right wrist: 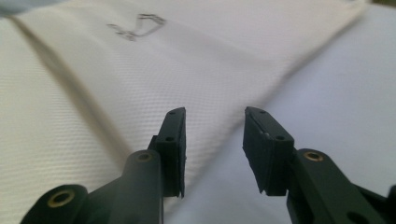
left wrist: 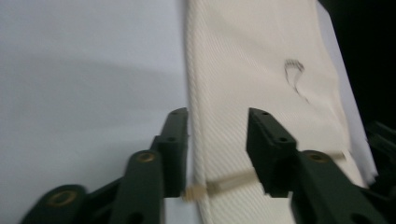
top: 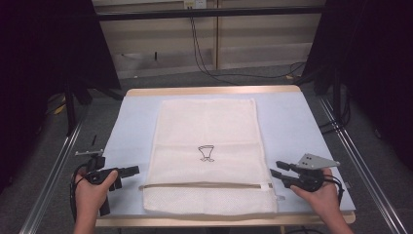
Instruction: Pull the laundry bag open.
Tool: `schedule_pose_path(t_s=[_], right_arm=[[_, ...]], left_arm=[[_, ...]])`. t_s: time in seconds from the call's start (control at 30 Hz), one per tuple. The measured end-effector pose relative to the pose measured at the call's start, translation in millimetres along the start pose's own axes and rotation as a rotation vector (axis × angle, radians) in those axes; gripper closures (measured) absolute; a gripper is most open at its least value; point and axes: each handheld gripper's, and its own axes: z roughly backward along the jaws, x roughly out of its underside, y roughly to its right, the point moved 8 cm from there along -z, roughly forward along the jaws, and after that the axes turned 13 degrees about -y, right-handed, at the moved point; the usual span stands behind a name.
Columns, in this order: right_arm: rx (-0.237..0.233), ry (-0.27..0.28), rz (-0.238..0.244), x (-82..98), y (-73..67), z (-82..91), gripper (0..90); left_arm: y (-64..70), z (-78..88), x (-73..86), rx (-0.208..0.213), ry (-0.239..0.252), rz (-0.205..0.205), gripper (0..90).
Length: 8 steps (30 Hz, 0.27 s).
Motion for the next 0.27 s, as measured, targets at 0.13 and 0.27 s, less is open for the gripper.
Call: schedule_pose_path(t_s=[0.13, 0.27], right_arm=[[0.079, -0.021, -0.023, 6.6, 16.3, -0.8, 39.7], [0.107, -0.051, -0.064, 9.8, 23.5, -3.5, 30.8]], left_arm=[[-7.1, -1.7, -6.7, -0.108, 0.067, -0.060, 43.9], [-11.9, -3.3, -13.3, -0.180, 0.128, -0.093, 38.3]])
